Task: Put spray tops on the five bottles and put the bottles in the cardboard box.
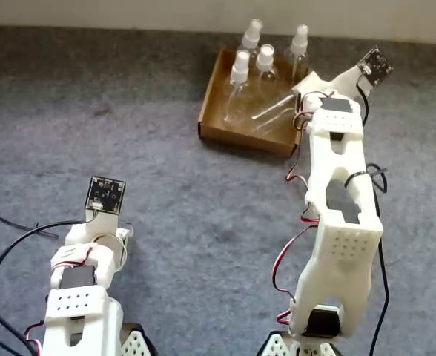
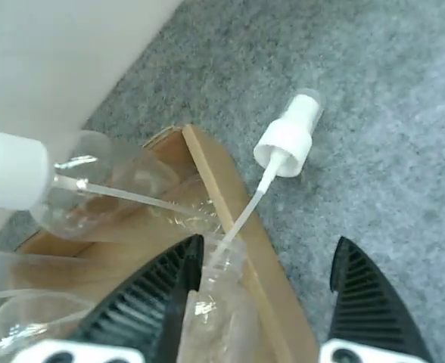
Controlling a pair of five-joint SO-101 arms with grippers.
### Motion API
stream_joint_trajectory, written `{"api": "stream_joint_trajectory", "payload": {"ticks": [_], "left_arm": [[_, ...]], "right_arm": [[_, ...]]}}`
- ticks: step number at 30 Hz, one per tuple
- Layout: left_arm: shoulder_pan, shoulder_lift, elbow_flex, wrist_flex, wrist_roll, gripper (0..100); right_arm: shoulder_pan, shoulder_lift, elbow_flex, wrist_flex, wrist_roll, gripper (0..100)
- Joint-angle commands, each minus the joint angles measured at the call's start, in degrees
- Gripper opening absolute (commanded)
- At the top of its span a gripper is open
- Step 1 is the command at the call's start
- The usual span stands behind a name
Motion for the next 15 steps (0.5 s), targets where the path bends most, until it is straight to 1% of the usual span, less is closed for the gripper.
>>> {"api": "stream_joint_trajectory", "payload": {"ticks": [1,10,15], "left_arm": [[-0.7,-0.7,0.3,-0.8,-0.4,19],[-0.7,-0.7,0.3,-0.8,-0.4,19],[-0.7,-0.7,0.3,-0.8,-0.4,19]], "right_arm": [[-0.3,-0.7,-2.9,0.0,-0.4,23.8],[1.2,-1.1,-3.2,0.0,-0.4,23.8],[2.2,-0.9,-7.2,0.3,-0.4,23.8]]}}
